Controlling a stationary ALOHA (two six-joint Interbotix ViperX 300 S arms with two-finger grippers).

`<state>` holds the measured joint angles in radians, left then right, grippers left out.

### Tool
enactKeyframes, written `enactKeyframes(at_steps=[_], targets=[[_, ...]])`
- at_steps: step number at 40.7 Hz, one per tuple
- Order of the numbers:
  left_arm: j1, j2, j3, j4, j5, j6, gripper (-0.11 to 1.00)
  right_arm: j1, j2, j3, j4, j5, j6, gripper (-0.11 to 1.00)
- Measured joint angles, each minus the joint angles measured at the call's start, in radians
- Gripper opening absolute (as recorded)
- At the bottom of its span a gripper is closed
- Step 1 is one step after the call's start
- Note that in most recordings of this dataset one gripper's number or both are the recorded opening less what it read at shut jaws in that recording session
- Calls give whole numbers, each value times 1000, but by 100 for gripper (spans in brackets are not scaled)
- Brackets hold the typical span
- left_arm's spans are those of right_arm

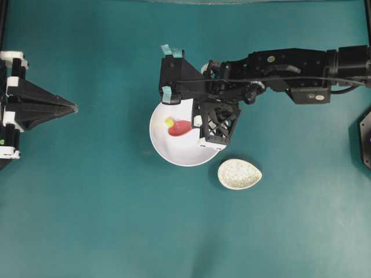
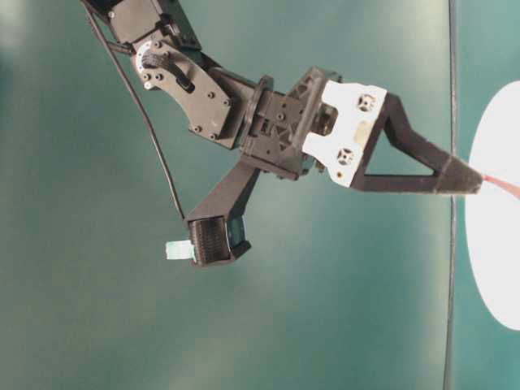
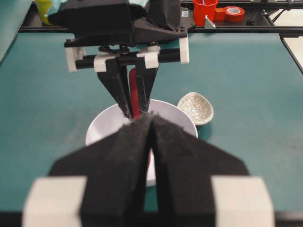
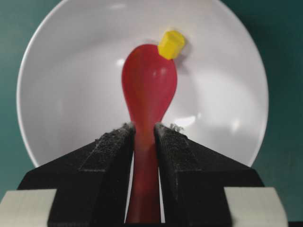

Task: Scoop the yellow hexagonal prism block from the bowl with a spoon using the right arm.
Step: 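Drag the spoon under the yellow block toward the bowl's left rim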

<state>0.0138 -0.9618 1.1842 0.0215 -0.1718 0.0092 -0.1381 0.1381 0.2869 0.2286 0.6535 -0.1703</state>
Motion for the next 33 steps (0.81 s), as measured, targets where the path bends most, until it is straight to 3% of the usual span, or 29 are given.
enactKeyframes(at_steps=[9, 33], targets=[[0, 0, 0, 0, 2, 0, 0, -2, -17, 2, -44, -38, 0, 23], [-2, 2, 0, 0, 5, 0, 0, 0, -101, 87, -51, -181, 5, 22]])
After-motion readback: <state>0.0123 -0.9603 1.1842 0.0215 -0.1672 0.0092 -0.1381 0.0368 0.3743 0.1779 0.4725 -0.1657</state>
